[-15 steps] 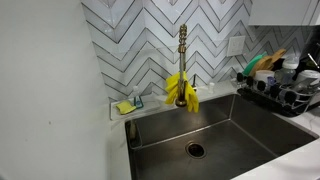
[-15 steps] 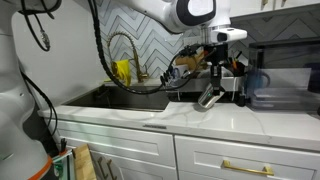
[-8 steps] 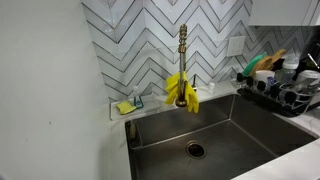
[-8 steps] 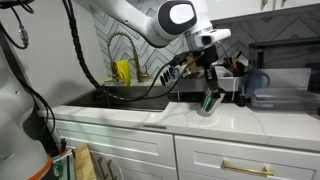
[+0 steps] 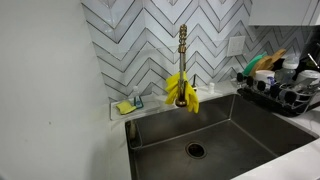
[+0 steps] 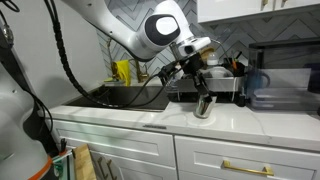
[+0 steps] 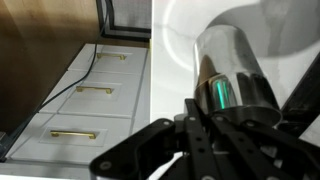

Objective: Place the silver cup right side up on the countertop

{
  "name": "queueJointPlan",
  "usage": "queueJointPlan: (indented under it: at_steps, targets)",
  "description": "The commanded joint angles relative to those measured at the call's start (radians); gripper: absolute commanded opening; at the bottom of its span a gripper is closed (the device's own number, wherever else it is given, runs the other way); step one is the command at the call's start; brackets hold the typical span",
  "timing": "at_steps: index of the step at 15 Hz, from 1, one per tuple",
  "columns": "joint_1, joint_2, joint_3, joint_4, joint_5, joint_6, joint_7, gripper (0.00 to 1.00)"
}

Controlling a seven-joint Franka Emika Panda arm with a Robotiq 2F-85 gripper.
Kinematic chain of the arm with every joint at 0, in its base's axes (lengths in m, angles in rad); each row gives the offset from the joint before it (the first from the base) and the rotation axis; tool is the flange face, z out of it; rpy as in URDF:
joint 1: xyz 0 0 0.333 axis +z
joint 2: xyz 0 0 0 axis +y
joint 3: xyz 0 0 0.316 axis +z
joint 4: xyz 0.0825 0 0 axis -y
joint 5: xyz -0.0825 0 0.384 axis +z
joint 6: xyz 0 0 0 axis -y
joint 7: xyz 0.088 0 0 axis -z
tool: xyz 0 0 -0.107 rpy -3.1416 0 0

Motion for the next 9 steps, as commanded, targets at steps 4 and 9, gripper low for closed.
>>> queueJointPlan:
  at_steps: [4,9]
  targets:
    - [-0.034,-0.072,0.041,-0.117,-0.184,0.094,0.143,0.02]
    - [-0.043,-0.084,0.052,-0.132,-0.241,0.094,0.190,0.55]
